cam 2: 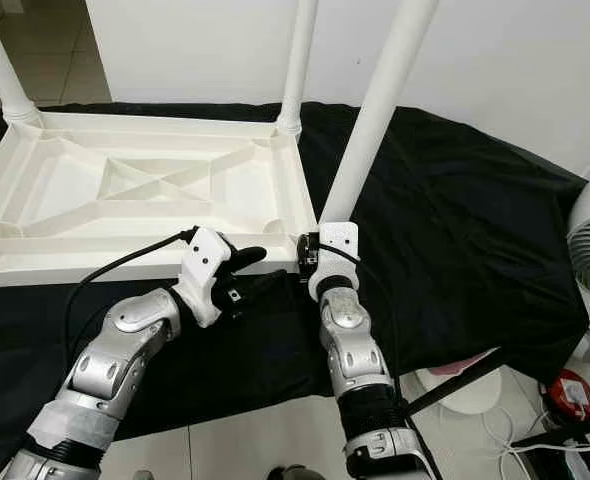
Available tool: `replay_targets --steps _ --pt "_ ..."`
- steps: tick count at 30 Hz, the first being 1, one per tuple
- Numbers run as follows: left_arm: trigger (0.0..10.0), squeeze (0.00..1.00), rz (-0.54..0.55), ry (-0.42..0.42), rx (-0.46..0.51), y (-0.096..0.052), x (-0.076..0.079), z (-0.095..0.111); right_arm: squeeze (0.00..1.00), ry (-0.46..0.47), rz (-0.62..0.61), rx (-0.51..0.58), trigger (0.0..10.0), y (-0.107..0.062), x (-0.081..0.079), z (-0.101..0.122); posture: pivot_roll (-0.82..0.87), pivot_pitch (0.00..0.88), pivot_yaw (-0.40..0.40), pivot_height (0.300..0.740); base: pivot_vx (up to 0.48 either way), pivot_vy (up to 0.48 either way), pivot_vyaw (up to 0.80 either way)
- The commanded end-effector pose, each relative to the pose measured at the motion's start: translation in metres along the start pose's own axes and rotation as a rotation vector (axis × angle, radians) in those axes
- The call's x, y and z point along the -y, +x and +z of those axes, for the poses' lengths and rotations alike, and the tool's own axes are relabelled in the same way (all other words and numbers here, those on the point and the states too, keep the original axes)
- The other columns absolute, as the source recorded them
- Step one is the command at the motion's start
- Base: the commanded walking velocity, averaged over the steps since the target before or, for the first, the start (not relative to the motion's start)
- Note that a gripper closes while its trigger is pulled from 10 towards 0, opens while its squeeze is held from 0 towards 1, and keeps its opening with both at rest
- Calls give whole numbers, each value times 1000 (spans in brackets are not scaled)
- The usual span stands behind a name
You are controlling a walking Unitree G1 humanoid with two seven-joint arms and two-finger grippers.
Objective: Building children table
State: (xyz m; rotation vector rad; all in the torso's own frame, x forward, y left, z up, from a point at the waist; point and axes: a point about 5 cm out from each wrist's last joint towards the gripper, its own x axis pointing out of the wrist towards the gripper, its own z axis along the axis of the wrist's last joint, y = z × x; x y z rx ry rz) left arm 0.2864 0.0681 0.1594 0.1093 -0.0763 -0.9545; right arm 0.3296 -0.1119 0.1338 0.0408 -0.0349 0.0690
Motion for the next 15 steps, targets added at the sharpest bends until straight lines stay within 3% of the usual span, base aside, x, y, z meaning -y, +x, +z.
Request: replay_targets --steps 1,6,10,15 --pt "10000 0 62 -4 -11 1 -2 -3 1000 24 -1 12 10000 -2 2 1 75 58 -105 740 0 0 0" --pt "10000 0 62 -3 -9 1 -2 -3 1000 26 -12 45 10000 -3 3 6 75 58 -105 740 0 0 0" --pt "10000 0 59 2 -13 0 -1 -4 1000 22 9 131 10000 -18 8 12 77 49 -105 740 0 0 0" --pt "10000 0 57 1 -18 -2 0 -5 1000 16 31 151 10000 -35 16 7 76 44 -104 740 0 0 0"
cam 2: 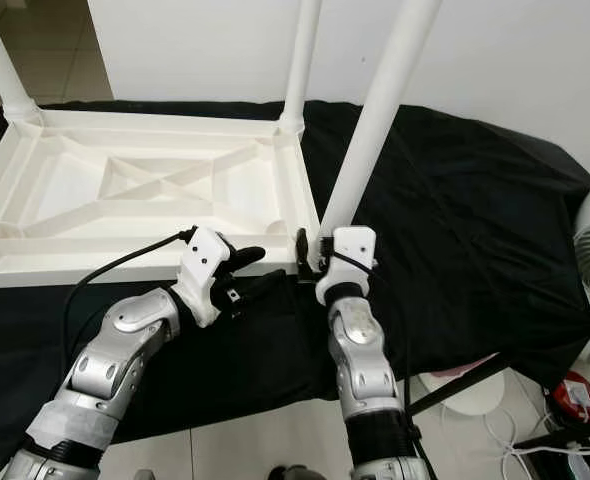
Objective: Building children table
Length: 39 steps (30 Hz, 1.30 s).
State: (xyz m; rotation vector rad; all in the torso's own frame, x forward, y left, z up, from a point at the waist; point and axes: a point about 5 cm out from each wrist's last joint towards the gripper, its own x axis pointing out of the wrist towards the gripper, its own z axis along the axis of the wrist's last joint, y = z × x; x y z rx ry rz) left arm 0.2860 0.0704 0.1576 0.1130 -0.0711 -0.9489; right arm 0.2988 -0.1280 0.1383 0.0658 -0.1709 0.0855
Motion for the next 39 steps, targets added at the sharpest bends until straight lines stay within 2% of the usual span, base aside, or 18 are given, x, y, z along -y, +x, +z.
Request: replay_targets --steps 1,2,12,17,29,37,39 --pt "10000 0 52 0 -12 0 0 -4 1000 -3 13 14 10000 -3 2 2 76 44 -104 740 0 0 0" --pt "10000 0 53 -4 -19 -2 0 -6 0 -14 17 -2 10000 -10 6 -3 71 37 -97 740 0 0 0" --pt "10000 0 56 -2 -18 1 -2 -6 0 -28 -5 -6 10000 -14 11 -5 59 24 -93 740 0 0 0" --pt "10000 0 70 -7 -2 0 -3 -3 0 -44 -4 28 10000 -16 12 4 32 99 -86 740 0 0 0" --pt "10000 0 68 -32 -18 -7 6 -9 0 -53 -31 27 10000 -32 19 3 33 122 -88 740 0 0 0" --pt "10000 0 70 9 -9 -10 0 -4 0 -86 32 29 10000 -46 16 4 55 128 -103 740 0 0 0" --pt "10000 0 68 24 -2 -13 1 -3 0 -88 94 20 10000 -53 12 4 56 132 -106 740 0 0 0"
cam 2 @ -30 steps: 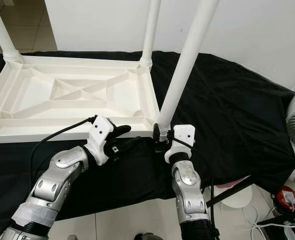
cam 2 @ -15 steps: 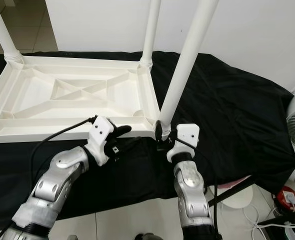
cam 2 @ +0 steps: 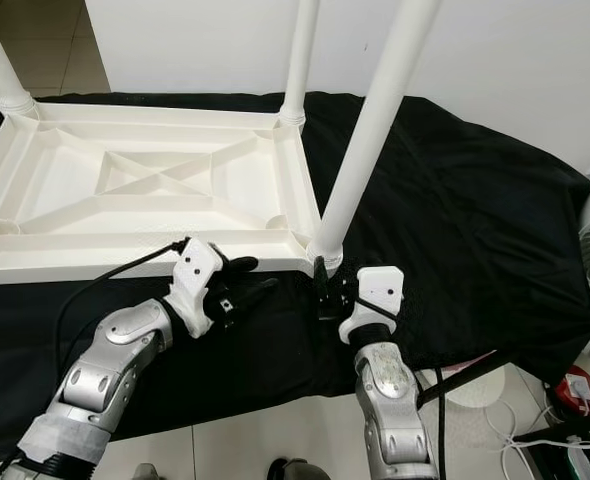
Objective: Building children table
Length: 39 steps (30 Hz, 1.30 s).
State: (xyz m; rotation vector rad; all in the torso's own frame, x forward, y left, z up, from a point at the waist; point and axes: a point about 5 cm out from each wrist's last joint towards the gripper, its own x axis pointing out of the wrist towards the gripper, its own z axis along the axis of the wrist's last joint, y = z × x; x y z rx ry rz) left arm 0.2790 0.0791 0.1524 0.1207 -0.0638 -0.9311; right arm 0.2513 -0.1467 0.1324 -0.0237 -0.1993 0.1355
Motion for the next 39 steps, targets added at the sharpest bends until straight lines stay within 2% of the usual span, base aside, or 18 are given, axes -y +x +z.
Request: replay_targets --steps 1,4,5,6,7,10,17,18,20,21,24,28,30,31,34,39 --pt "10000 0 51 20 9 -2 0 2 0 -2 36 -2 10000 -4 -2 1 56 132 -106 740 0 0 0" --pt "10000 0 38 32 29 -3 4 5 0 33 142 1 10000 -3 -12 2 55 131 -104 740 0 0 0" --pt "10000 0 33 34 35 -2 5 6 0 42 170 1 8431 -1 -15 2 55 131 -104 740 0 0 0" --pt "10000 0 33 34 35 -2 5 6 0 42 170 1 8431 -1 -15 2 55 131 -104 740 0 0 0" --pt "10000 0 31 37 54 -2 5 9 0 50 208 -1 0 2 -18 2 59 125 -106 740 0 0 0" --pt "10000 0 44 36 86 -1 2 15 0 42 257 -19 0 9 -21 0 62 121 -107 740 0 0 0" --pt "10000 0 75 33 75 2 -3 15 0 65 284 -40 0 17 -21 -3 72 115 -112 740 0 0 0" --pt "10000 0 103 28 71 2 -6 15 0 67 294 -40 588 22 -19 -3 74 111 -112 740 0 0 0" --pt "10000 0 118 32 71 2 -8 16 0 72 299 -42 588 24 -18 -3 74 111 -112 740 0 0 0" --pt "10000 0 137 37 77 2 -10 17 0 69 308 -43 10000 28 -15 -2 74 109 -114 740 0 0 0" --pt "10000 0 157 40 84 2 -13 19 0 67 319 -44 10000 32 -12 -2 74 109 -114 740 0 0 0" --pt "10000 0 233 62 60 3 -25 17 0 34 266 -34 10000 43 7 0 69 108 -111 740 0 0 0" --pt "10000 0 243 71 52 3 -27 17 0 33 258 -32 10000 44 9 0 69 108 -110 740 0 0 0" --pt "10000 0 280 107 14 0 -34 12 0 27 191 -27 10000 46 22 1 68 108 -107 740 0 0 0" --pt "10000 0 318 158 -35 -3 -41 7 0 34 84 -21 10000 47 39 2 68 108 -107 740 0 0 0" --pt "10000 0 341 182 -69 -5 -45 4 0 26 19 -20 10000 47 50 1 68 109 -104 740 0 0 0"
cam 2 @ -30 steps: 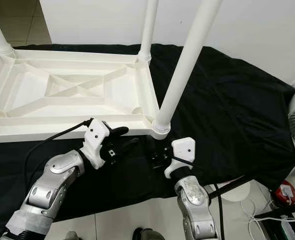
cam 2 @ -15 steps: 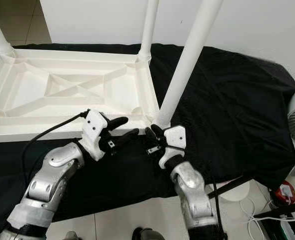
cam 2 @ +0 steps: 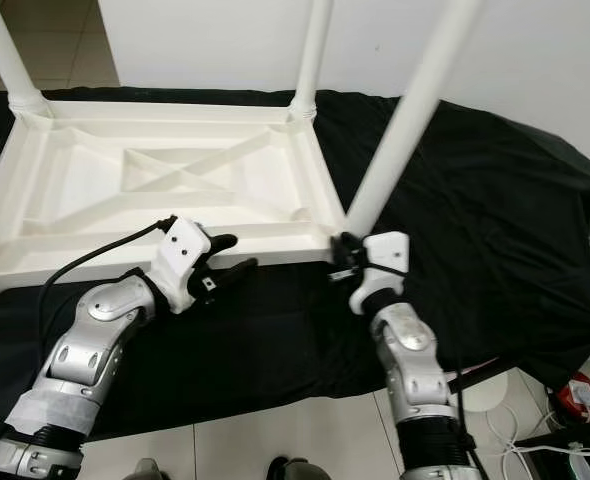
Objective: Building children table
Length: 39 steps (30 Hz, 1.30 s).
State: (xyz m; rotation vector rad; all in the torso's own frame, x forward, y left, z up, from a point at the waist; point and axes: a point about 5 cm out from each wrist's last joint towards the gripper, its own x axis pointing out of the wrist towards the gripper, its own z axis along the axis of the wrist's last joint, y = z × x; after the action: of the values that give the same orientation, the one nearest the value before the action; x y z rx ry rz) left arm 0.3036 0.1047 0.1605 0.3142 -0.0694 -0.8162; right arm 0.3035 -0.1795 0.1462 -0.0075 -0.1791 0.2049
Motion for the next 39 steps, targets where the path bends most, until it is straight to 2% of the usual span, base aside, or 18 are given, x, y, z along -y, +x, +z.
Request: replay_targets --steps 1,5,13,15,22,24,27,29,35,36,39 --pt "10000 0 243 16 -17 1 -11 -3 0 -1 -74 1 10000 -3 14 -1 66 109 -102 740 0 0 0" --pt "10000 0 262 47 -46 -2 -18 -6 0 7 -100 7 10000 -4 19 -1 64 112 -99 740 0 0 0" --pt "10000 0 311 98 -123 -8 -33 -15 0 13 -81 12 10000 -5 14 -3 60 115 -93 740 0 0 0" --pt "10000 0 355 105 -178 -12 -42 -22 0 16 -81 15 10000 -5 13 -3 61 115 -90 740 0 0 0" --pt "10000 0 369 119 -208 -19 -48 -27 0 19 -83 19 10000 -4 11 -3 64 114 -88 740 0 0 0" --pt "10000 0 375 114 -216 -23 -51 -28 0 19 -82 20 10000 -4 11 -3 64 114 -88 740 0 0 0" --pt "10000 0 402 111 -249 -43 -61 -35 0 20 -79 20 10000 -4 10 -4 68 115 -89 740 0 0 0" --pt "10000 0 402 111 -249 -43 -61 -35 0 20 -79 20 10000 -4 10 -4 68 115 -89 740 0 0 0" --pt "10000 0 412 127 -283 -59 -69 -40 0 19 -72 17 10000 -3 9 -4 72 117 -94 740 0 0 0" --pt "10000 0 412 133 -297 -65 -71 -42 0 17 -67 17 10000 -3 9 -4 74 118 -97 740 0 0 0" --pt "10000 0 412 138 -306 -69 -73 -43 0 16 -64 16 10000 -2 8 -4 74 118 -98 740 0 0 0"
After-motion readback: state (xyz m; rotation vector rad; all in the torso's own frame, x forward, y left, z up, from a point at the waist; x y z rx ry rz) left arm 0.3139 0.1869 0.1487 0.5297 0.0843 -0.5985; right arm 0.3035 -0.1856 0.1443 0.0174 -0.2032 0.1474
